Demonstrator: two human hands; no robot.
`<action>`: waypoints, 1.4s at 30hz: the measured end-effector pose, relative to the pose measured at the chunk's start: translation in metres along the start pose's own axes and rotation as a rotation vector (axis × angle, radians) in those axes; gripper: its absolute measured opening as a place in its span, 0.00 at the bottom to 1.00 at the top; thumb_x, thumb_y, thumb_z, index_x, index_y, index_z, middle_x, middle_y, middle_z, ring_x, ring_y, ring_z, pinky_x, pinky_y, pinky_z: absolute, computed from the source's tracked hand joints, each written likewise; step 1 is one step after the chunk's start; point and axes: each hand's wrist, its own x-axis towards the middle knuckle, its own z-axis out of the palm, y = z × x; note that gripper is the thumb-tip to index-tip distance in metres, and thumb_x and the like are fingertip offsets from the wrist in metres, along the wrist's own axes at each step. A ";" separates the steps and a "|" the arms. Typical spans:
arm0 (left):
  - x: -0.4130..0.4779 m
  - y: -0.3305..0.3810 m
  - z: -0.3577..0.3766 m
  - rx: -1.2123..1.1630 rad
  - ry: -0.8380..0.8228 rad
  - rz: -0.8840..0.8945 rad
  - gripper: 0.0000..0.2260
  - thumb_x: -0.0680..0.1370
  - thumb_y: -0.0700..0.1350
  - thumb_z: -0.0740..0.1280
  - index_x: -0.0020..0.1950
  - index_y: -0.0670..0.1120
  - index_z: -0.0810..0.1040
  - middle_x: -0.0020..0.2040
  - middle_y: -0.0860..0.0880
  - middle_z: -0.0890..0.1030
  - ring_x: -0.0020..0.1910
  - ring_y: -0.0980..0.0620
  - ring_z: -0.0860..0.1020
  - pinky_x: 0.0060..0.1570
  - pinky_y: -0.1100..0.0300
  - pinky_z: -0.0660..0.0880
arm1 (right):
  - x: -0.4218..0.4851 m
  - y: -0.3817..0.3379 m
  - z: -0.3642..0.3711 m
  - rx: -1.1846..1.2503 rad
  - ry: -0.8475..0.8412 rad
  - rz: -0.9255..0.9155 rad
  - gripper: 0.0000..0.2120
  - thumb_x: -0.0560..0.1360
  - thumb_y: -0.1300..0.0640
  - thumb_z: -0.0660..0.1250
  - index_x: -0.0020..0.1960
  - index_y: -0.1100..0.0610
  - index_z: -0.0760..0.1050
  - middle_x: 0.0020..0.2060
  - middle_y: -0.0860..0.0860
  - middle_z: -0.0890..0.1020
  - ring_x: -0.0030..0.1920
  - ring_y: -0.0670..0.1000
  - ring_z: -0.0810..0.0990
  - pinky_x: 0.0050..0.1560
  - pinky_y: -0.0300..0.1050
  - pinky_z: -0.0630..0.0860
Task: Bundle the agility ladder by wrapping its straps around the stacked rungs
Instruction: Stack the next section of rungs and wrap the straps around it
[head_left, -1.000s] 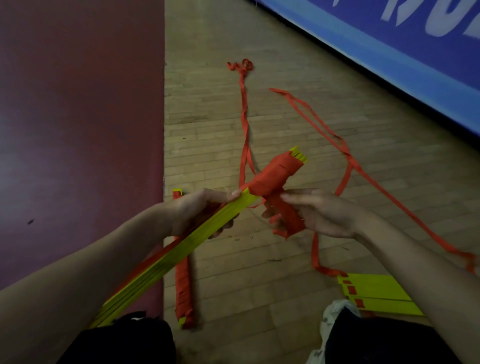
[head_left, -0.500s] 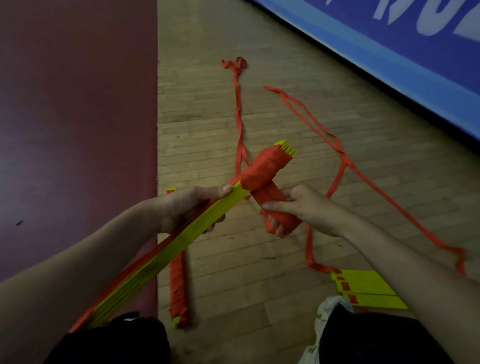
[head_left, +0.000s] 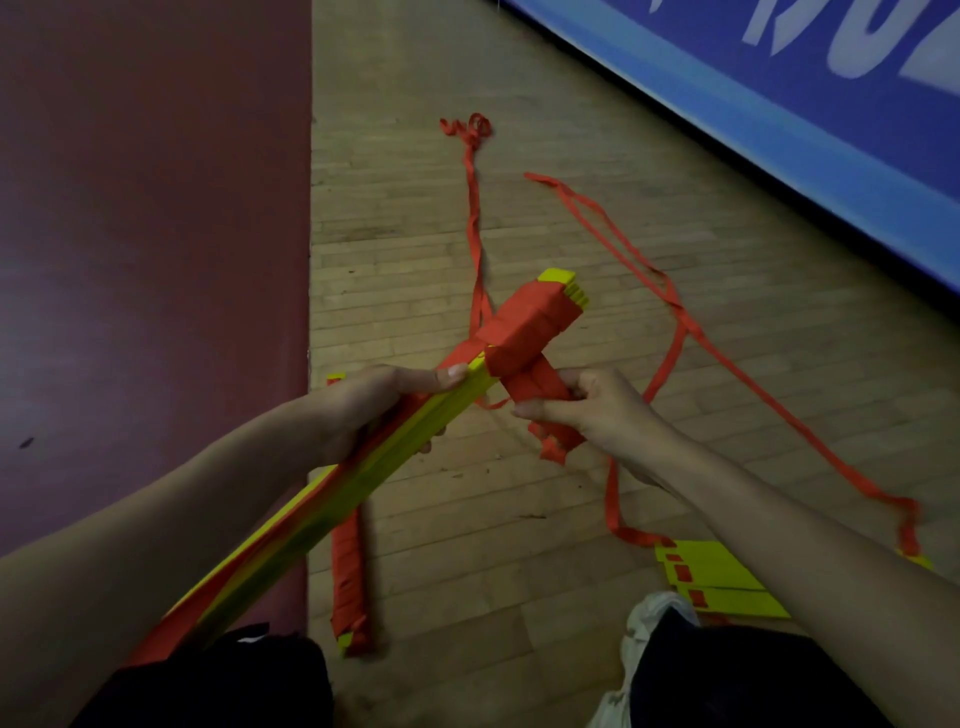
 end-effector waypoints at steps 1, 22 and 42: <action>-0.001 0.000 -0.001 -0.004 0.007 0.002 0.24 0.64 0.59 0.73 0.49 0.42 0.80 0.36 0.46 0.82 0.31 0.52 0.79 0.35 0.61 0.75 | 0.000 -0.001 0.002 0.009 0.009 -0.011 0.10 0.68 0.60 0.76 0.46 0.63 0.82 0.36 0.57 0.80 0.35 0.52 0.78 0.30 0.38 0.74; 0.000 0.001 -0.008 0.019 -0.020 0.028 0.23 0.66 0.61 0.72 0.47 0.43 0.80 0.36 0.47 0.82 0.31 0.52 0.79 0.38 0.58 0.74 | -0.011 -0.015 0.000 0.193 -0.278 0.066 0.16 0.68 0.55 0.70 0.53 0.61 0.77 0.40 0.57 0.85 0.41 0.56 0.84 0.40 0.50 0.82; 0.009 -0.003 0.009 0.510 0.356 0.335 0.24 0.60 0.68 0.72 0.38 0.49 0.75 0.37 0.46 0.83 0.39 0.45 0.83 0.45 0.44 0.80 | -0.017 -0.030 0.022 -0.245 0.108 -0.119 0.21 0.74 0.47 0.70 0.29 0.57 0.71 0.19 0.50 0.71 0.18 0.44 0.69 0.21 0.36 0.64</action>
